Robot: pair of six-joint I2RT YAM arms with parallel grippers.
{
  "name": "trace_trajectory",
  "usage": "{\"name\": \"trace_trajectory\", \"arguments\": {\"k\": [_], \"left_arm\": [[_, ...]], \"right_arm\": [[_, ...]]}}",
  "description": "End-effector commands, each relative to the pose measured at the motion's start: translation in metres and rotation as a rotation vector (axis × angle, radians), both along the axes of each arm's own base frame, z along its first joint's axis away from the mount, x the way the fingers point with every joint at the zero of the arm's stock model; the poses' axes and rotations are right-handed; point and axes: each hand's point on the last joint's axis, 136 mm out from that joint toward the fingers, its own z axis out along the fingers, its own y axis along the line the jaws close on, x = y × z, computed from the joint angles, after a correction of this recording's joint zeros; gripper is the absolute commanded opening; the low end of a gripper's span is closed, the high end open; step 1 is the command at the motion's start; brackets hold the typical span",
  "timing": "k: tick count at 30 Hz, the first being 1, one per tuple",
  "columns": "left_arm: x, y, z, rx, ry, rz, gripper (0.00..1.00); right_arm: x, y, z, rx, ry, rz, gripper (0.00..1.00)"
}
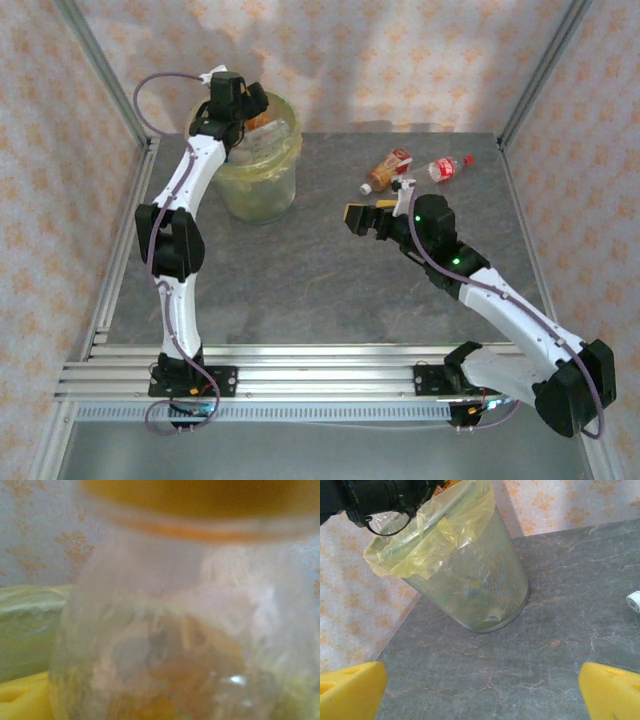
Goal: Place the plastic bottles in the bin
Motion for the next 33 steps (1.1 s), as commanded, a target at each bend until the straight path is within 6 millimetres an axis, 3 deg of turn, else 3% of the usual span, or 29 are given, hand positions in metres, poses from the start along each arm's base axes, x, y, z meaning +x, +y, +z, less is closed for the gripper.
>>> {"name": "trace_trajectory", "arguments": {"k": [1,10,13,15,21,29,31,33], "left_arm": [[-0.028,0.003,0.07,-0.006,-0.082,0.006,0.99],[-0.079,0.047,0.127,0.053,-0.097,0.237,0.95],[-0.078,0.049,0.14,0.091,-0.132,0.227,0.9],[-0.066,0.04,0.145,0.123,-0.145,0.159,0.85],[-0.032,0.022,0.129,0.193,-0.089,0.04,0.75],[-0.009,0.031,0.116,0.185,-0.119,0.042,0.71],[-0.007,0.033,0.11,0.174,-0.107,0.042,0.67],[-0.008,0.037,0.103,0.173,-0.079,0.052,0.55]], "right_arm": [[0.001,0.004,0.006,0.015,-0.029,0.017,0.99],[0.005,-0.003,0.012,0.011,-0.033,-0.027,0.99],[0.009,-0.007,0.012,0.0,-0.021,-0.063,0.99],[0.011,-0.01,0.011,-0.004,-0.016,-0.08,0.99],[0.02,-0.026,0.003,-0.041,0.03,-0.196,0.99],[0.022,-0.034,0.0,-0.065,0.063,-0.237,0.99],[0.022,-0.034,-0.001,-0.067,0.066,-0.242,0.99],[0.023,-0.034,-0.002,-0.061,0.067,-0.243,0.99]]}}
